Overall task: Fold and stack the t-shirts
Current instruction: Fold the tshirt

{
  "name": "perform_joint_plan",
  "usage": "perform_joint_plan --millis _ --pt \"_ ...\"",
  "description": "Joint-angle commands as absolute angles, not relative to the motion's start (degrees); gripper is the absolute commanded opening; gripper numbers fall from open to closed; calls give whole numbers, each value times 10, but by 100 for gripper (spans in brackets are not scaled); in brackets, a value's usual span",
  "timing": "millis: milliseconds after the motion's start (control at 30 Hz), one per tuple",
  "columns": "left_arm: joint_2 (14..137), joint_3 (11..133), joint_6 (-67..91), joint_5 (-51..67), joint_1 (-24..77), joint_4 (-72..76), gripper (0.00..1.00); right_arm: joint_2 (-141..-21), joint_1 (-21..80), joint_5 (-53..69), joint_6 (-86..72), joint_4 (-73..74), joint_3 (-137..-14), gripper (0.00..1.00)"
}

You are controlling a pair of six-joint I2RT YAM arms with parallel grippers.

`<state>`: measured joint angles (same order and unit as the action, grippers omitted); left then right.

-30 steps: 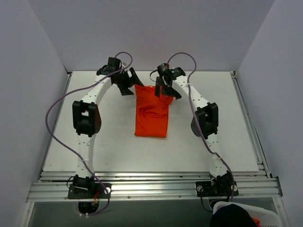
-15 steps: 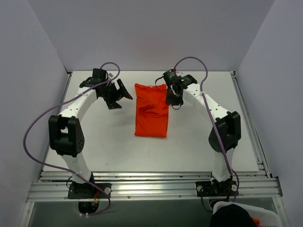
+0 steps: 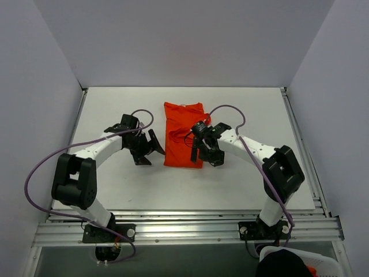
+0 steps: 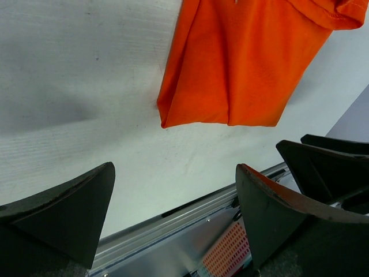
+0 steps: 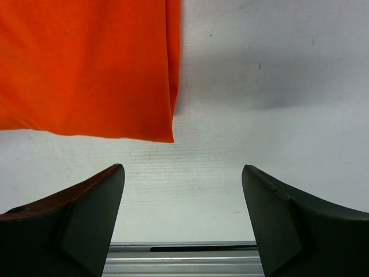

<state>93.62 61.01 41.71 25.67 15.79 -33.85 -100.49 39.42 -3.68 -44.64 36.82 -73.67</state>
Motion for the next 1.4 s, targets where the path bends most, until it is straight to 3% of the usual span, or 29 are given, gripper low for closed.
perform_joint_plan --millis 0,333,567,933,1067,1367 --pt "916 596 434 253 166 -274 94 -954 397 -52 -482 359 -707 79" --pt "972 597 488 231 171 -186 95 -983 397 -69 -483 295 -678 75" --pt "1009 605 521 221 179 -148 96 -1032 397 -60 -483 256 -685 54" --pt "1009 560 550 213 221 -107 100 -1039 398 -55 -494 228 -652 36" --pt "993 544 566 188 241 -107 91 -1042 399 -53 -497 221 -643 21" --pt "979 519 586 135 250 -119 77 -1045 398 -54 -497 221 -637 8"
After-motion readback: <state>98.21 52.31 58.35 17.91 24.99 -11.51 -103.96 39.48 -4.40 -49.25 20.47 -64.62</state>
